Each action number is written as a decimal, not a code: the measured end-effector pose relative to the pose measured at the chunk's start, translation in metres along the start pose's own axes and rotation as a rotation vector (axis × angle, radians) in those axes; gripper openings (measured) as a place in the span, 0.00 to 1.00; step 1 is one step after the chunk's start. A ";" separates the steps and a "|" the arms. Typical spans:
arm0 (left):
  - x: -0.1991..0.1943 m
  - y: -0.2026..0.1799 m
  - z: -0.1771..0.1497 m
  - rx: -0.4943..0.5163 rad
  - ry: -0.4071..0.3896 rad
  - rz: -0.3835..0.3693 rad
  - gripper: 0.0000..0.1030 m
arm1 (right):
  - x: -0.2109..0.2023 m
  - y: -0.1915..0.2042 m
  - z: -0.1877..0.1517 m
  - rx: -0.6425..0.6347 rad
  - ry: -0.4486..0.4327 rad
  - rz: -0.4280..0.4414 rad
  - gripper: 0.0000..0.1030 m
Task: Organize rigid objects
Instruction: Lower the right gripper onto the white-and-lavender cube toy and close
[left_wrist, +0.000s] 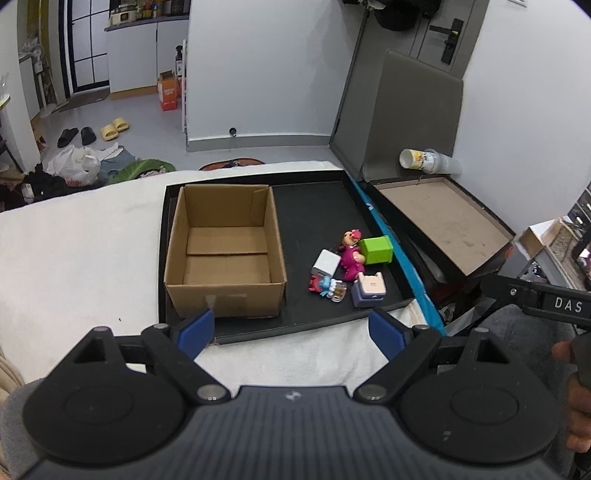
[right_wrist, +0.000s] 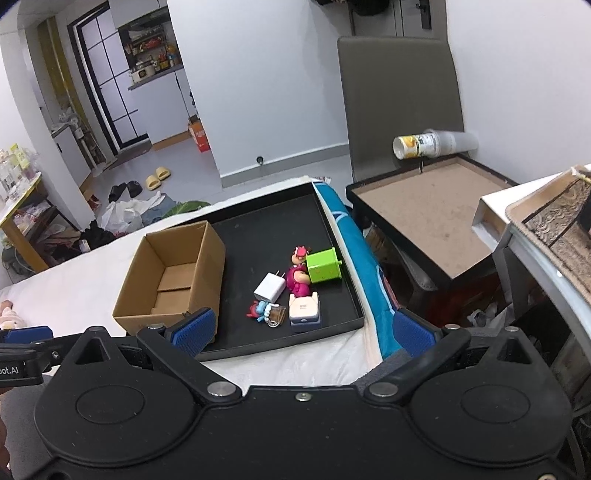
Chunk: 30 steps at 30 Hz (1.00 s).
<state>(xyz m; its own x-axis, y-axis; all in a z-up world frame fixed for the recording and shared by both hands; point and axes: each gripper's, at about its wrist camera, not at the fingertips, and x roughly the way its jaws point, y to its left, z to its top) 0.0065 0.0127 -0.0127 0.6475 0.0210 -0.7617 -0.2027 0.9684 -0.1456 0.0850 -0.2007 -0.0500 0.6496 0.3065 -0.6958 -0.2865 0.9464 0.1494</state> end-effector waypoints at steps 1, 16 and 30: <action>0.004 0.003 0.000 -0.007 0.007 0.003 0.87 | 0.003 0.000 0.000 0.003 0.003 -0.001 1.00; 0.045 0.047 0.013 -0.108 0.056 0.031 0.87 | 0.063 0.003 0.024 0.034 0.078 0.008 1.00; 0.072 0.079 0.026 -0.165 0.082 0.040 0.87 | 0.115 -0.006 0.044 0.082 0.161 0.013 1.00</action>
<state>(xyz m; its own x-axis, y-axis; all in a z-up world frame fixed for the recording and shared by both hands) 0.0557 0.0969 -0.0626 0.5756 0.0315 -0.8171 -0.3488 0.9132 -0.2105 0.1925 -0.1666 -0.0996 0.5235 0.3048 -0.7956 -0.2317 0.9496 0.2113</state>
